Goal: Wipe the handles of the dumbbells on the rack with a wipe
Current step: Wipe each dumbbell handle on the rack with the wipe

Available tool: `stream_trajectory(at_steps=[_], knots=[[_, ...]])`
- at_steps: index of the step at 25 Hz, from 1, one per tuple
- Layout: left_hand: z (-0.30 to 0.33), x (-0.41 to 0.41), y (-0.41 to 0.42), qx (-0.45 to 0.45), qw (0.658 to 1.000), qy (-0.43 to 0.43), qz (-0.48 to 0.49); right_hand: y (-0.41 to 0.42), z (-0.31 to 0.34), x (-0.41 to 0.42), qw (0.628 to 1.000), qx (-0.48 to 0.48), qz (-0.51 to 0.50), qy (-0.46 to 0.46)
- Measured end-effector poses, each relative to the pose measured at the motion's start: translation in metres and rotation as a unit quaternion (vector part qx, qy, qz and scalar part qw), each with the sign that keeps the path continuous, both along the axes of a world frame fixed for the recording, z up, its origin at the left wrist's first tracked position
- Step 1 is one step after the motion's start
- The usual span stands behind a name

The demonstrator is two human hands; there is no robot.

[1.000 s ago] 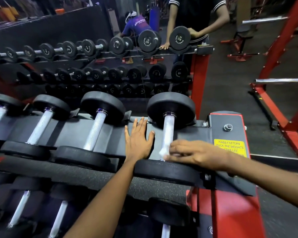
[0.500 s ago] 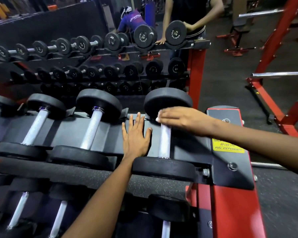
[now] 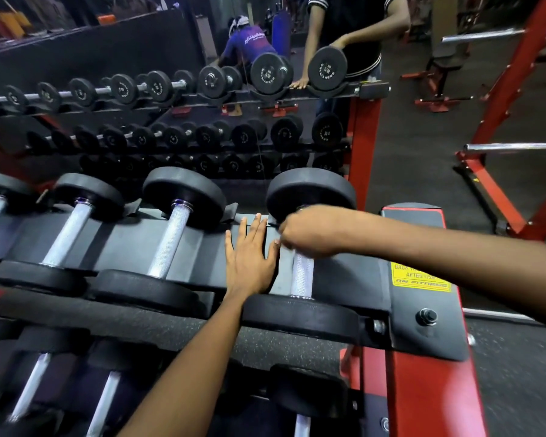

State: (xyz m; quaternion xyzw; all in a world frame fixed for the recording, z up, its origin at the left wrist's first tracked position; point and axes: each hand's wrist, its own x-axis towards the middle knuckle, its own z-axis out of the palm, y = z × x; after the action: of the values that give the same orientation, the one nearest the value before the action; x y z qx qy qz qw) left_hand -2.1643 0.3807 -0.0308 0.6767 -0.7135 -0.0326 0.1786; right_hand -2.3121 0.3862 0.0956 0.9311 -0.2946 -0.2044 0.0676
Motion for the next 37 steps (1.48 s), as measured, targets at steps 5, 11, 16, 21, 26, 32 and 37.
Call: stream_trajectory(at_steps=[5,11,16,21,26,32,37], knots=[[0.006,0.0,-0.002,0.033,0.999,-0.019,-0.007,0.029,-0.001,0.03,0.987,0.115,-0.017,0.109],[0.002,-0.001,0.003,-0.017,1.0,0.018,-0.001,0.041,-0.009,-0.026,0.955,0.201,-0.009,-0.216],[0.003,-0.002,0.003,-0.022,0.999,0.024,0.0,0.054,-0.019,-0.085,0.876,0.247,-0.188,-0.37],[0.002,-0.001,0.002,-0.02,0.999,0.027,0.0,0.061,-0.052,-0.051,0.404,0.509,-0.473,-0.594],[0.001,-0.001,0.004,-0.024,0.999,0.029,0.0,0.057,-0.045,-0.049,0.336,0.596,-0.458,-0.568],[0.0,-0.001,0.002,-0.032,0.999,0.029,0.0,0.062,-0.05,-0.045,0.46,0.557,-0.435,-0.537],[0.0,0.0,0.001,-0.029,0.999,0.032,-0.001,0.036,-0.045,-0.061,0.334,0.402,-0.508,-0.685]])
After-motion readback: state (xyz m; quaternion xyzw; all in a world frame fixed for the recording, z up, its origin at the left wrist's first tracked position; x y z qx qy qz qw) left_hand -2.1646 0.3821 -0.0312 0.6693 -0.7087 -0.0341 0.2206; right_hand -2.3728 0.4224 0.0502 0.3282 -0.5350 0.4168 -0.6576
